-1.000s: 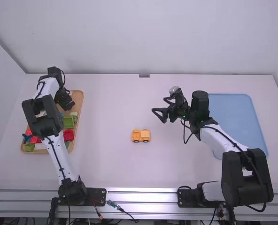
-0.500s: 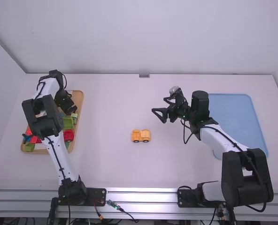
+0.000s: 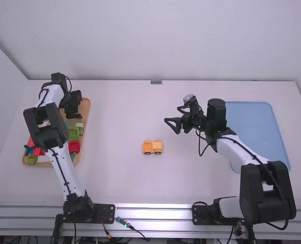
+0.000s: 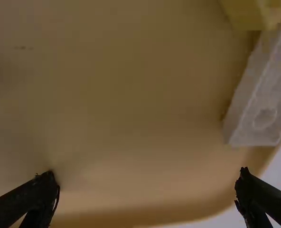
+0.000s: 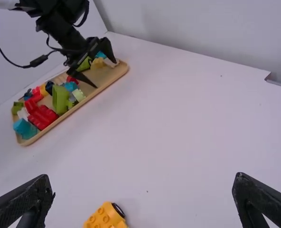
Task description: Assemble lego blocks to make yellow taxi
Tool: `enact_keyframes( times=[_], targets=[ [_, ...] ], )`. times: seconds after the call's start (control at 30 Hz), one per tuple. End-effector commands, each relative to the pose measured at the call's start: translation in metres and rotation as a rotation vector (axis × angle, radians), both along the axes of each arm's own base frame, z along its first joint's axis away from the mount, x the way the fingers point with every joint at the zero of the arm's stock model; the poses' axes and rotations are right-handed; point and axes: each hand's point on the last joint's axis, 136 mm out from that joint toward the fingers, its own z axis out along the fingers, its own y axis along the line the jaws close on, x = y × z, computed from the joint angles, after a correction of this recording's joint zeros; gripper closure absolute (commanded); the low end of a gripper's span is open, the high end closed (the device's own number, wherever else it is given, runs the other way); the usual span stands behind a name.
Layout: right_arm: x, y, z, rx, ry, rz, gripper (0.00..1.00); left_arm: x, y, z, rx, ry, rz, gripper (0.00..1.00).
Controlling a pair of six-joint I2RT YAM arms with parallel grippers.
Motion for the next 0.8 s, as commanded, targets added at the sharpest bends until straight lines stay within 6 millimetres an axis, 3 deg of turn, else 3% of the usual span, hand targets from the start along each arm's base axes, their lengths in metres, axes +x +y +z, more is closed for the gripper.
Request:
enact_keyframes(
  times=[0.0,0.13,0.33,0.53,0.77],
  targets=[
    [-0.001,0.000,0.006,0.009,-0.014,0.008,0.00,0.004,0.008,0.008,0.056,-0.026,-0.140,0.01],
    [0.000,0.001,0.008,0.012,-0.026,0.010,0.00,0.011,0.016,0.028,0.154,-0.011,-0.150,0.01],
    [-0.001,0.001,0.008,0.012,-0.025,0.010,0.00,0.020,0.039,0.063,0.331,0.000,0.001,0.01],
    [-0.001,0.001,0.008,0.012,-0.024,0.010,0.00,0.020,0.060,0.070,0.426,-0.005,0.132,0.01],
    [0.000,0.001,0.008,0.012,-0.025,0.009,0.00,0.006,0.073,0.069,0.436,-0.007,0.439,0.01]
  ],
)
